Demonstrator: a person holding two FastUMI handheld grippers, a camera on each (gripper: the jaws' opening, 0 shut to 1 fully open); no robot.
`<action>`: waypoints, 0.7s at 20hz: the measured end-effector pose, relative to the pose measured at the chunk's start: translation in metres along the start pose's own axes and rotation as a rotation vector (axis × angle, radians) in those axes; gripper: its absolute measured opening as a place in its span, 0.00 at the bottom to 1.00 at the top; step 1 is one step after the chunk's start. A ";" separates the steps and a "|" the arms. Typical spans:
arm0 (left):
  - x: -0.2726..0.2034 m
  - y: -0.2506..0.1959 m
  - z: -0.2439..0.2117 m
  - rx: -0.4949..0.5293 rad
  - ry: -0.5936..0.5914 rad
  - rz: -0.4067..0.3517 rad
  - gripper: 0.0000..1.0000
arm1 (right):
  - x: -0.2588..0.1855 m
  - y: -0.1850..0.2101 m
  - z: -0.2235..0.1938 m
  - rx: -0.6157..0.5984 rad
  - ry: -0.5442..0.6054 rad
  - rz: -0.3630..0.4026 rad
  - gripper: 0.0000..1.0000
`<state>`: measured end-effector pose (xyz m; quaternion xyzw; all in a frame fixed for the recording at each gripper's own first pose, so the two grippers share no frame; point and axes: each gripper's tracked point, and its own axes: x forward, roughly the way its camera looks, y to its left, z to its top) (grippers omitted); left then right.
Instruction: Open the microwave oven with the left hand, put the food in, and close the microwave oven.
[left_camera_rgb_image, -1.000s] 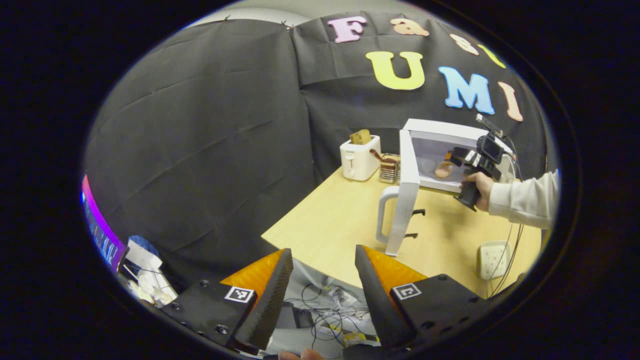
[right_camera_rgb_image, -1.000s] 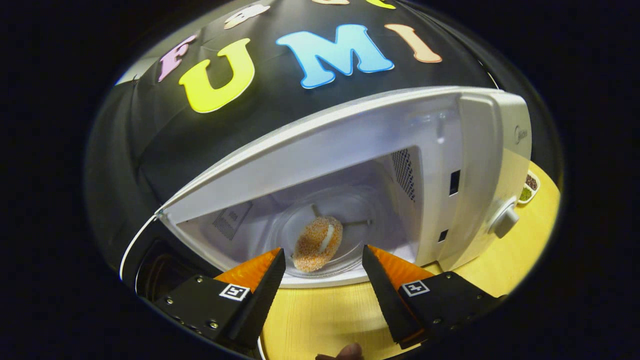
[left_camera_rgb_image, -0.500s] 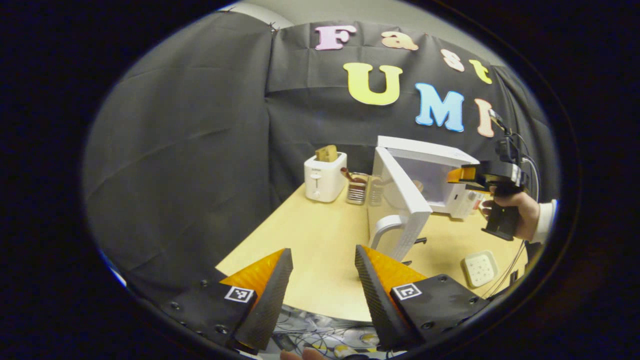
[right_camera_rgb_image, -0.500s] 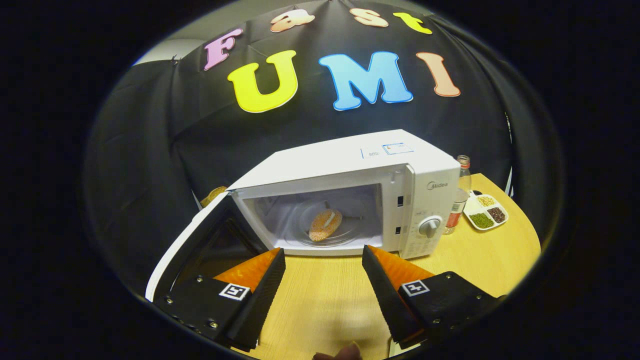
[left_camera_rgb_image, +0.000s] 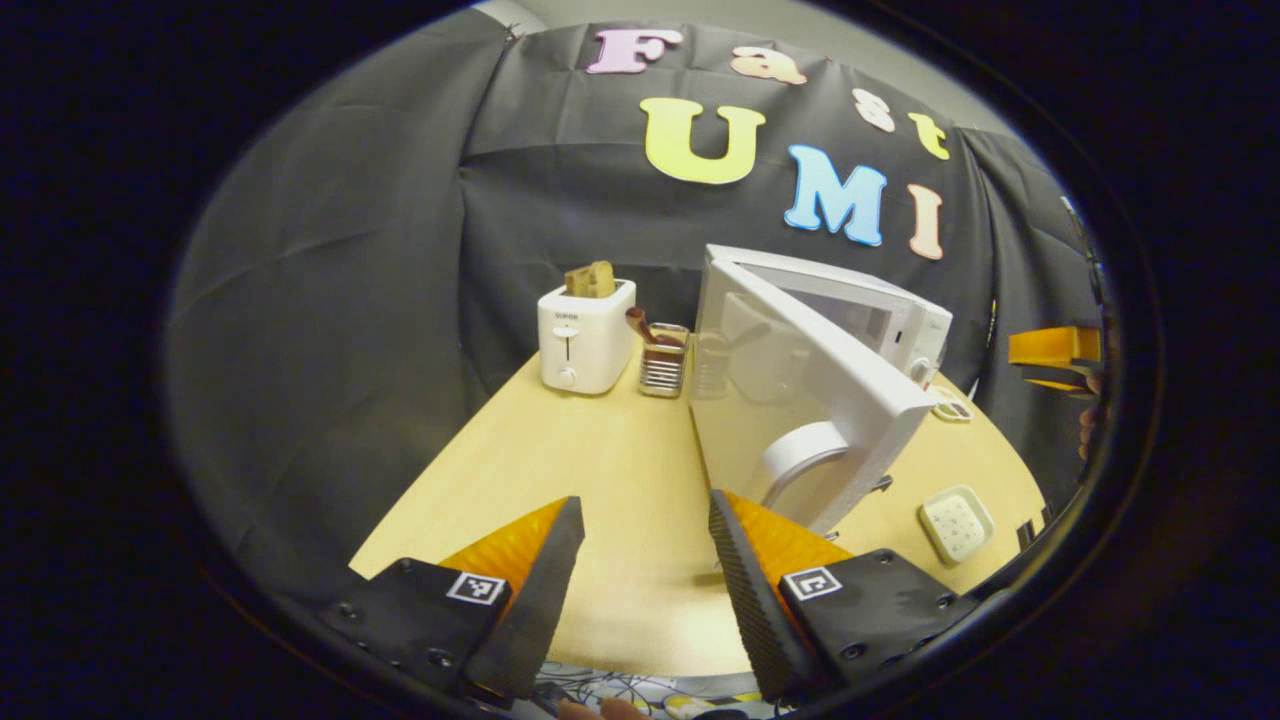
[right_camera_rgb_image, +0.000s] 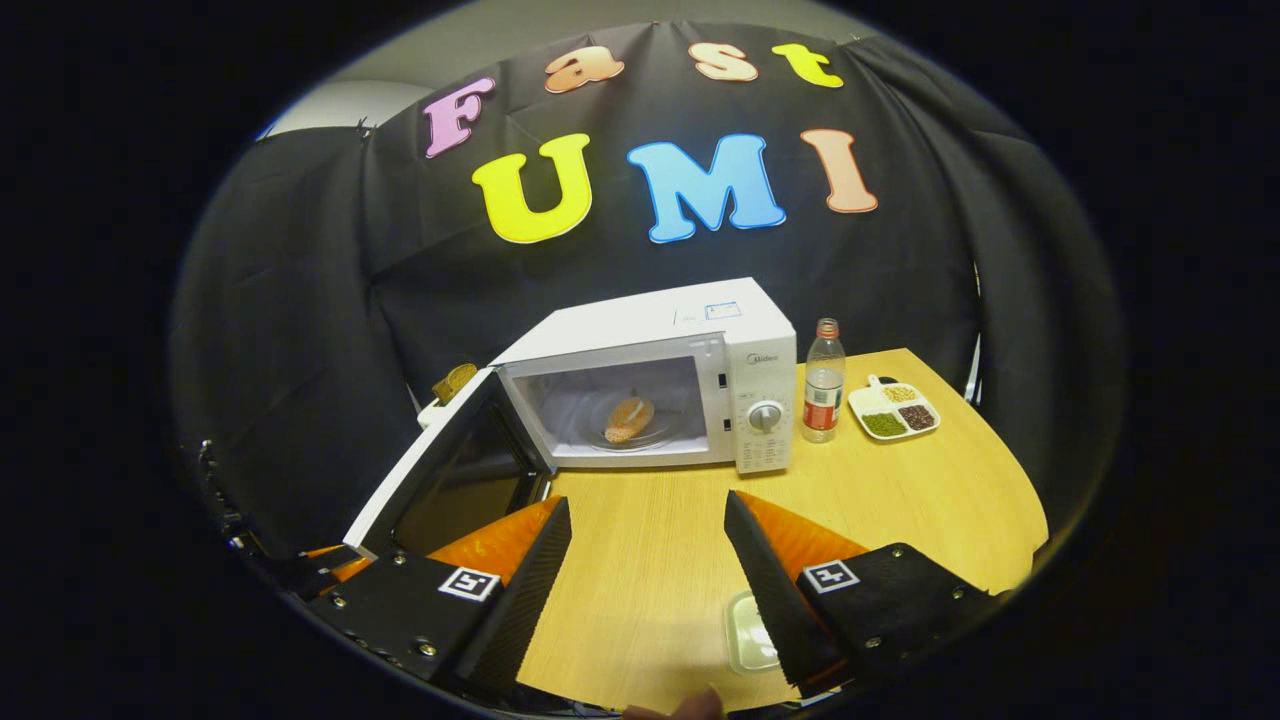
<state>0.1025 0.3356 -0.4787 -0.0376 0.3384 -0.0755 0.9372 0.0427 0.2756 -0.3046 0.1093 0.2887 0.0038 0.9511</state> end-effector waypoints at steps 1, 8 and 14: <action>0.008 -0.002 0.001 -0.002 0.008 -0.003 0.86 | -0.009 -0.004 -0.001 -0.010 0.001 -0.001 0.94; 0.022 -0.048 0.005 0.044 0.020 -0.034 0.86 | -0.058 -0.030 0.010 -0.021 -0.011 0.012 0.95; 0.031 -0.115 0.001 0.164 0.047 -0.057 0.86 | -0.112 -0.065 0.044 -0.054 -0.087 0.031 0.94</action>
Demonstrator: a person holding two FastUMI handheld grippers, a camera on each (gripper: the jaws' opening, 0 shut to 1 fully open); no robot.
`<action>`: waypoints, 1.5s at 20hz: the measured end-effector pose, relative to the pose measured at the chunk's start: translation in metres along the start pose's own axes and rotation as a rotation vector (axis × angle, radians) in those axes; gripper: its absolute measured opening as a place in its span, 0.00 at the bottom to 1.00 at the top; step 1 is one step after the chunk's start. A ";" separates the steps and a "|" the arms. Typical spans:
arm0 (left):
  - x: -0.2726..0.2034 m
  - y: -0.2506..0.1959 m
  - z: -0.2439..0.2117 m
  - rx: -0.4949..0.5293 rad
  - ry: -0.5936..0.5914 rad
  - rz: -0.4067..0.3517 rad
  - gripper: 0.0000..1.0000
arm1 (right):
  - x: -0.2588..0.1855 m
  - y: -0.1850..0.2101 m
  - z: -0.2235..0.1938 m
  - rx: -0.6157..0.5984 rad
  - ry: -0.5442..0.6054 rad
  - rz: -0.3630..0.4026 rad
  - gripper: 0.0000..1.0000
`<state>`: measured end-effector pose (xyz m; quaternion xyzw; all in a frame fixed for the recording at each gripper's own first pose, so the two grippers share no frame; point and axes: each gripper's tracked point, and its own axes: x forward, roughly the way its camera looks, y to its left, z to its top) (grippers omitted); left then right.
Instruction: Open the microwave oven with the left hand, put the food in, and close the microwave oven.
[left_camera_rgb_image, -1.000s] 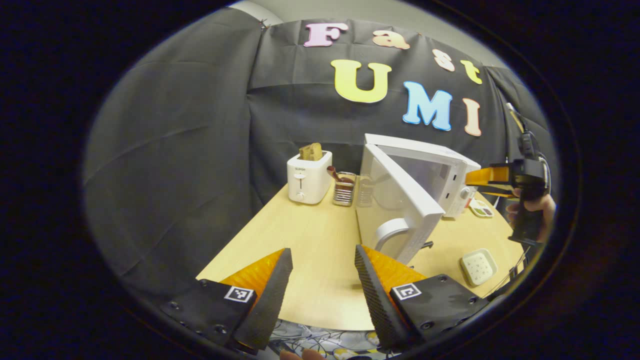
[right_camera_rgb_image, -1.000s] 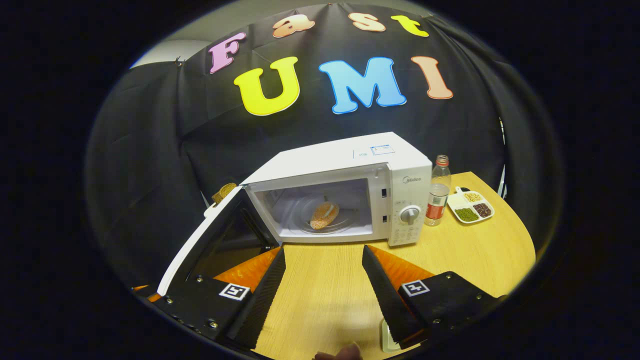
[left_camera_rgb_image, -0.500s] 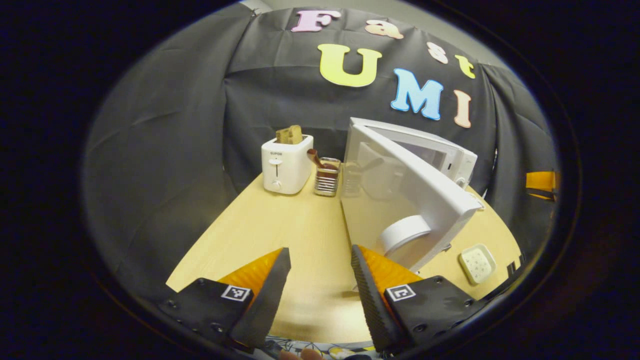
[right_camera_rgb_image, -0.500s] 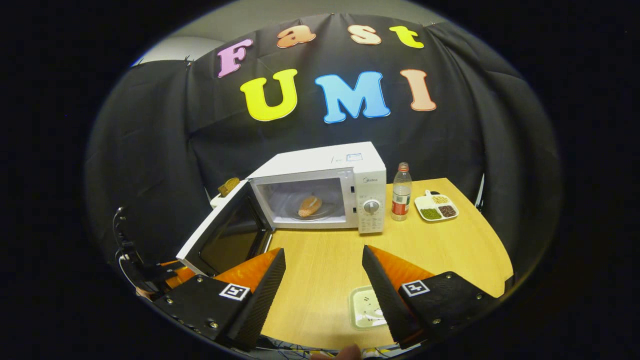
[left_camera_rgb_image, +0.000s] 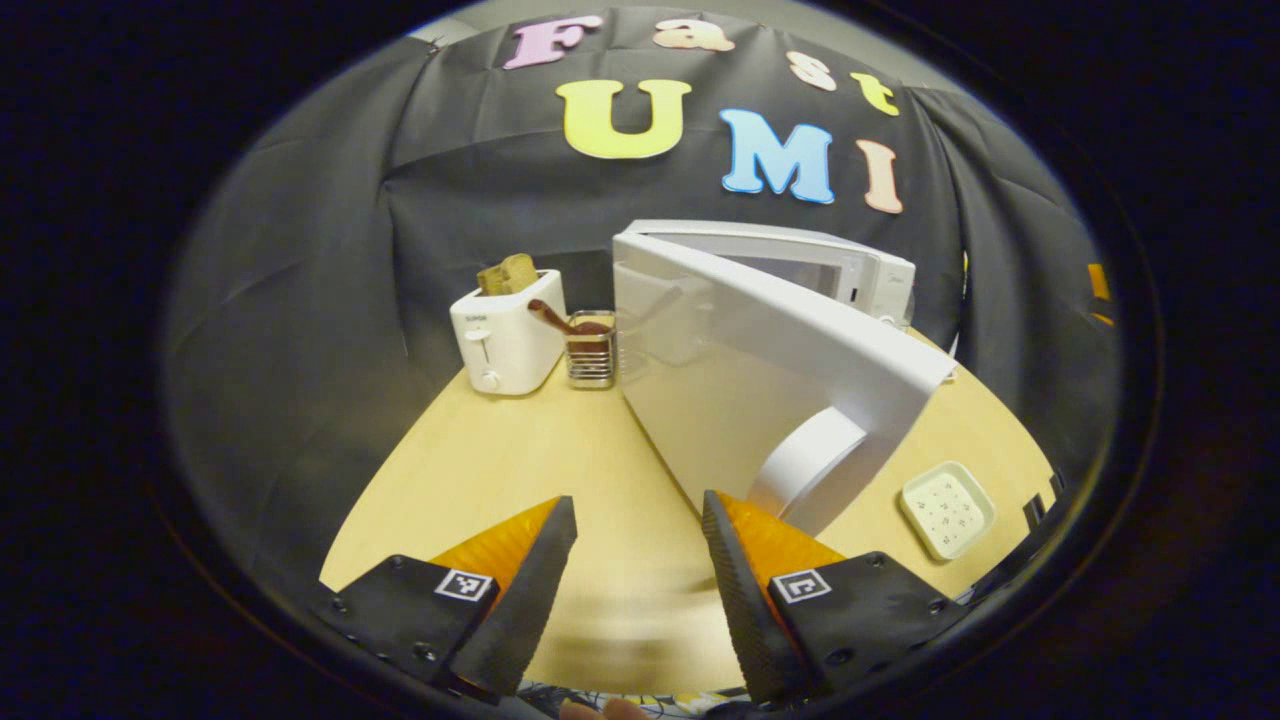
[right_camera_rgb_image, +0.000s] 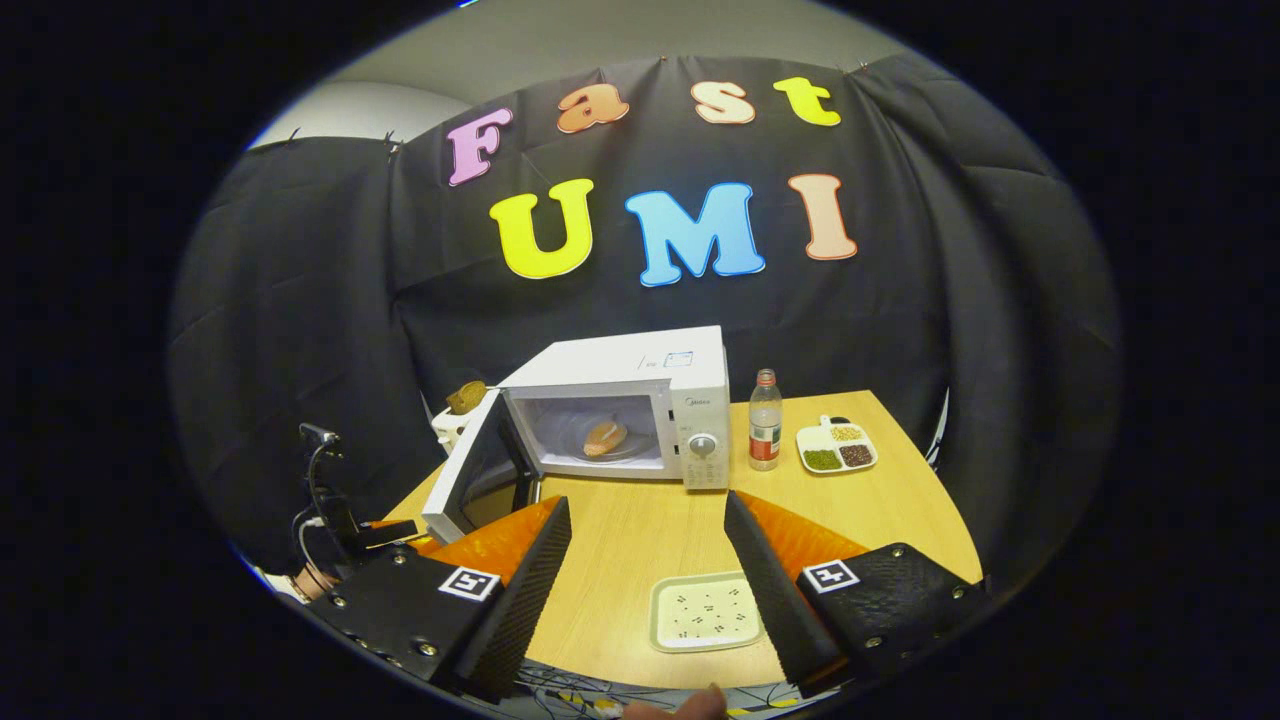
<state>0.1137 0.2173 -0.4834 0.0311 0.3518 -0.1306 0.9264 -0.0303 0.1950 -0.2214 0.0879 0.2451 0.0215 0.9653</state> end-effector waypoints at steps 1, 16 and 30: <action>0.004 -0.009 0.004 0.025 0.008 0.001 0.92 | -0.007 -0.005 0.000 0.007 -0.006 0.000 0.94; 0.146 -0.134 0.098 0.233 -0.070 -0.138 0.84 | -0.008 -0.081 -0.006 0.172 -0.029 -0.309 0.94; 0.243 -0.181 0.133 0.271 -0.096 -0.226 0.87 | 0.015 -0.097 -0.025 0.243 0.045 -0.477 0.94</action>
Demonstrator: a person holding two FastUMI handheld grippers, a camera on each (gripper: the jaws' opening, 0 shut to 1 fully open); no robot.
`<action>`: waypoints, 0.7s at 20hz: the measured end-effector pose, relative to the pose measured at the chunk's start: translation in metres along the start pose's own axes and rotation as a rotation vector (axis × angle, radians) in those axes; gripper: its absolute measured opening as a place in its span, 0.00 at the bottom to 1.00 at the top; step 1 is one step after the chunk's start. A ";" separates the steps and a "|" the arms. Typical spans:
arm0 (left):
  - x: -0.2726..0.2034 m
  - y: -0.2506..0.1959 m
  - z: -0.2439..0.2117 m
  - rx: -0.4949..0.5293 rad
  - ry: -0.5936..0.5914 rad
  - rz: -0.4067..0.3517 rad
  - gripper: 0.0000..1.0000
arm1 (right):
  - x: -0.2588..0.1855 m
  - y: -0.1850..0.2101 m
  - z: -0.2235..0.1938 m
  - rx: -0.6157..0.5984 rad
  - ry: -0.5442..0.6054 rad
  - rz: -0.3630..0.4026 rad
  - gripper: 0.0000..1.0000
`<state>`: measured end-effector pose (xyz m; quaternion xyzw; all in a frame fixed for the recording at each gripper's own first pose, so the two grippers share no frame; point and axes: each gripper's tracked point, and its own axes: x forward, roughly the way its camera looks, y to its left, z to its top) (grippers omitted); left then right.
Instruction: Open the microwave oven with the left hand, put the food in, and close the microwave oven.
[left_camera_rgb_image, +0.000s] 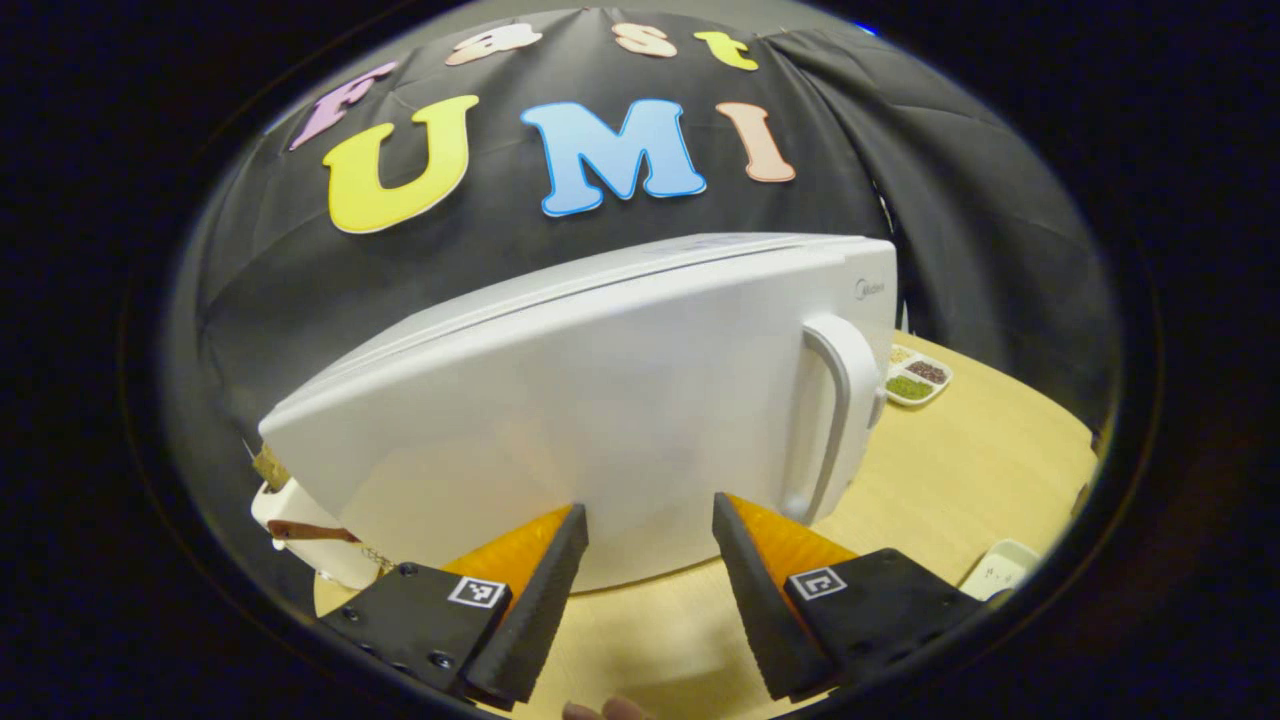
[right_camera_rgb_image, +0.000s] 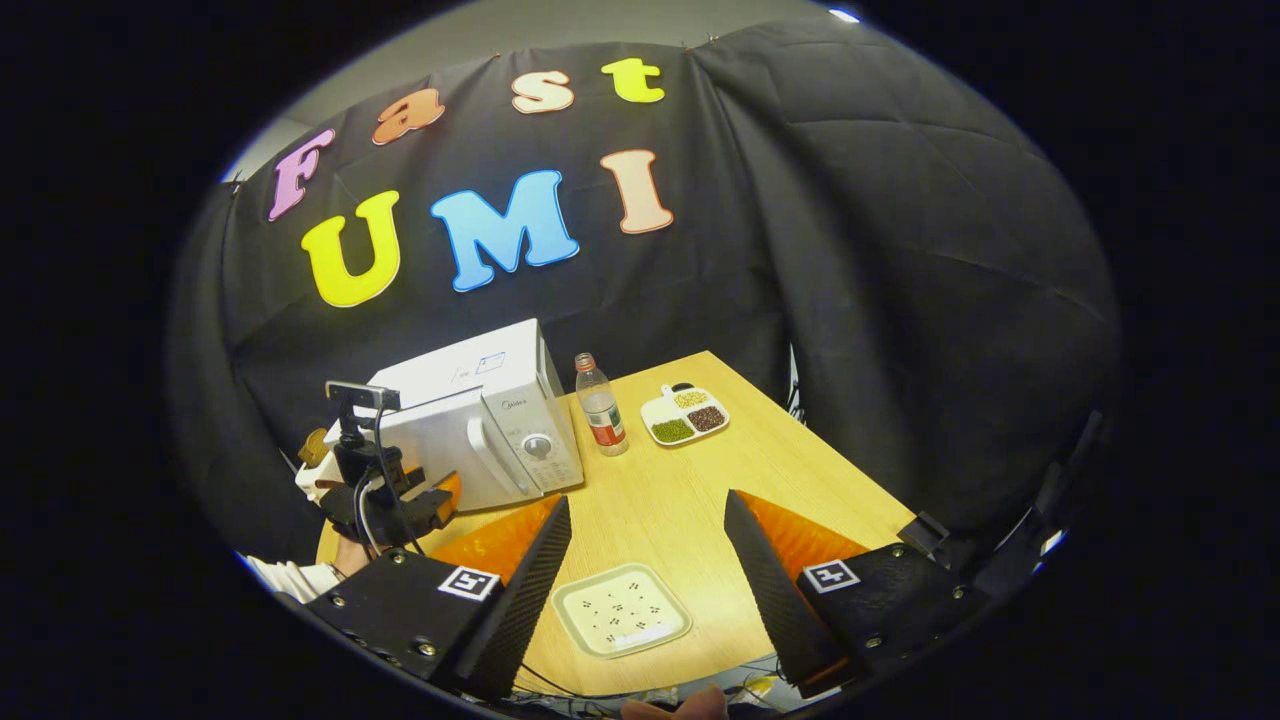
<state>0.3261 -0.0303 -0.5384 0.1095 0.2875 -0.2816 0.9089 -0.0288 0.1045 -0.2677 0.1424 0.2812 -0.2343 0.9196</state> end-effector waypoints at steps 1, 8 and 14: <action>0.005 0.000 0.001 -0.012 -0.004 -0.006 0.82 | 0.002 -0.001 0.000 0.003 -0.002 -0.005 0.94; 0.014 -0.005 0.008 -0.026 -0.001 -0.023 0.92 | 0.006 0.004 0.009 0.011 -0.007 0.019 0.95; -0.016 -0.040 0.046 0.076 -0.060 -0.044 0.89 | -0.010 -0.005 0.014 0.002 -0.038 0.046 0.94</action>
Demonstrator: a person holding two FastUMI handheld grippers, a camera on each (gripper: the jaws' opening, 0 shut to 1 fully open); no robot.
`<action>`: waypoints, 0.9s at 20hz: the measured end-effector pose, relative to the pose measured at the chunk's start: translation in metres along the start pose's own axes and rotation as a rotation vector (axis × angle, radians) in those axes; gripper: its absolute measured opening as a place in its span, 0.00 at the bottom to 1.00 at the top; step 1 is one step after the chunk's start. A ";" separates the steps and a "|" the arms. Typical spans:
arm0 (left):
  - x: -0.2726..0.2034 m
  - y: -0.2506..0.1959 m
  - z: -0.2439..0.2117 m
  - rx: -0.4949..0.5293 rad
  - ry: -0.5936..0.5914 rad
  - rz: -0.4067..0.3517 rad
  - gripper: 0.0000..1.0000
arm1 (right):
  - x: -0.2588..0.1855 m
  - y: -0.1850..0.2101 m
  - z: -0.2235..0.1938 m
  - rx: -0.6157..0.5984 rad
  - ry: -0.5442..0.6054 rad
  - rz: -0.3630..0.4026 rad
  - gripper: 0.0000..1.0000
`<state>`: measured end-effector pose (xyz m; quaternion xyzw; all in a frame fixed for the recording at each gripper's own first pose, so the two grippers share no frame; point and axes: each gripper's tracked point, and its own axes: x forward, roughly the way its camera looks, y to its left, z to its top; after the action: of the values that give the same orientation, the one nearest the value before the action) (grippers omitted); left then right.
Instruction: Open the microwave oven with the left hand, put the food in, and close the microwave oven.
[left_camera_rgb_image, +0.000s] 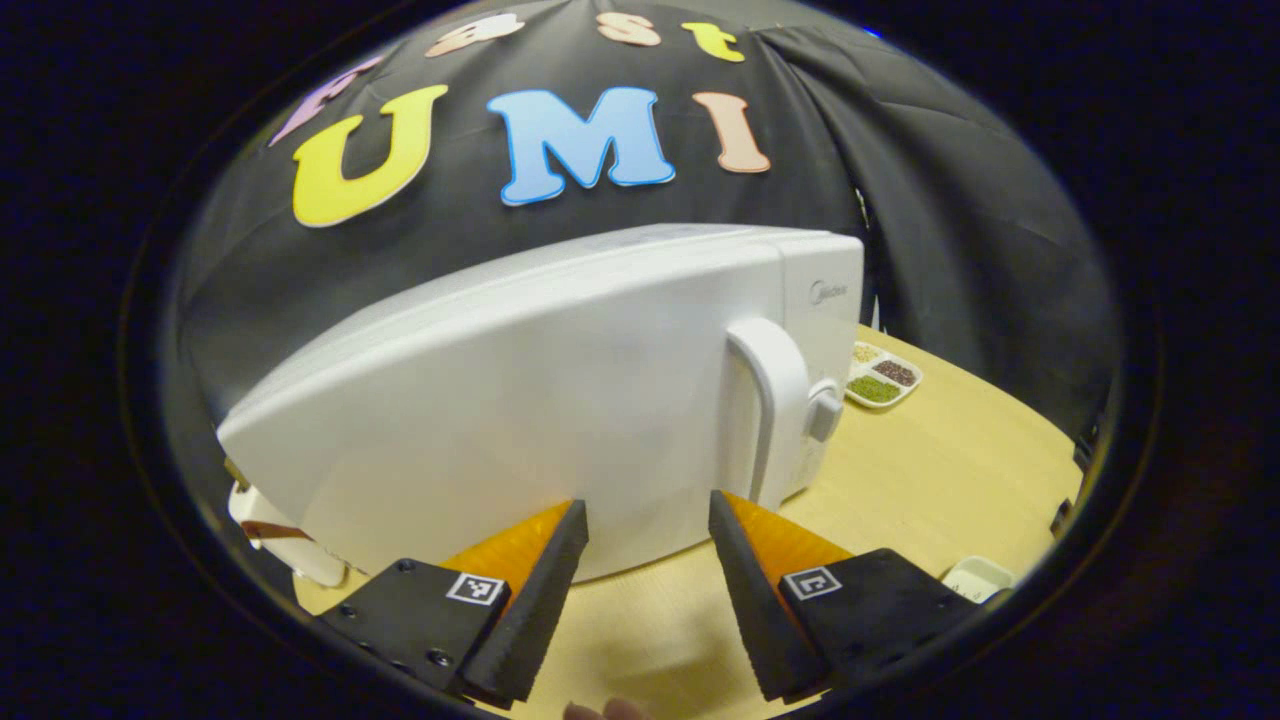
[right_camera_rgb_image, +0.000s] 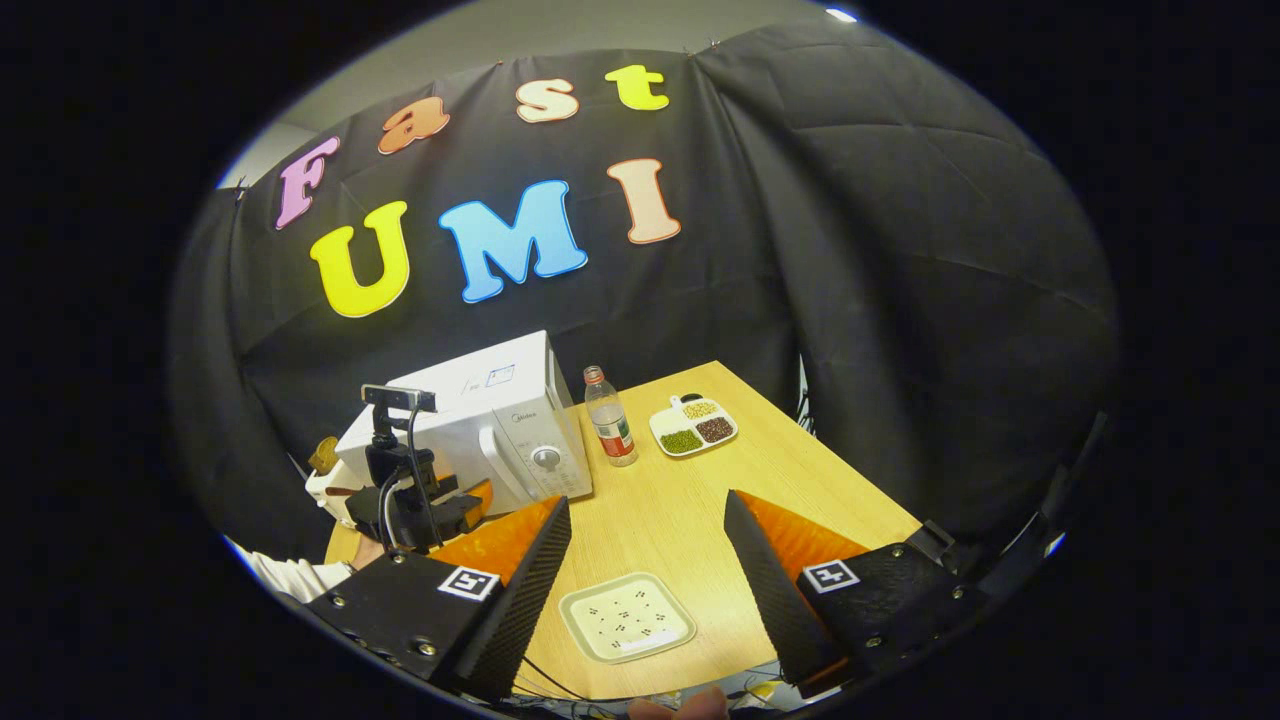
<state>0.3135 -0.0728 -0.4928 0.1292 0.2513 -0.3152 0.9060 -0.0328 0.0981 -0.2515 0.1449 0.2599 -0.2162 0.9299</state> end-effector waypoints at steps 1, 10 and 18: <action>-0.011 -0.010 0.013 0.016 -0.038 -0.005 0.87 | -0.003 -0.005 0.002 0.003 -0.011 0.002 0.94; -0.188 -0.092 0.038 -0.118 -0.054 0.018 0.92 | -0.043 -0.072 0.051 -0.051 -0.132 0.081 0.94; -0.302 -0.100 0.042 -0.275 -0.064 0.195 0.88 | -0.063 -0.112 0.083 -0.177 -0.237 0.177 0.94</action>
<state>0.0620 -0.0133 -0.3033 0.0175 0.2492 -0.1922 0.9490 -0.1003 -0.0101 -0.1665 0.0585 0.1526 -0.1254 0.9786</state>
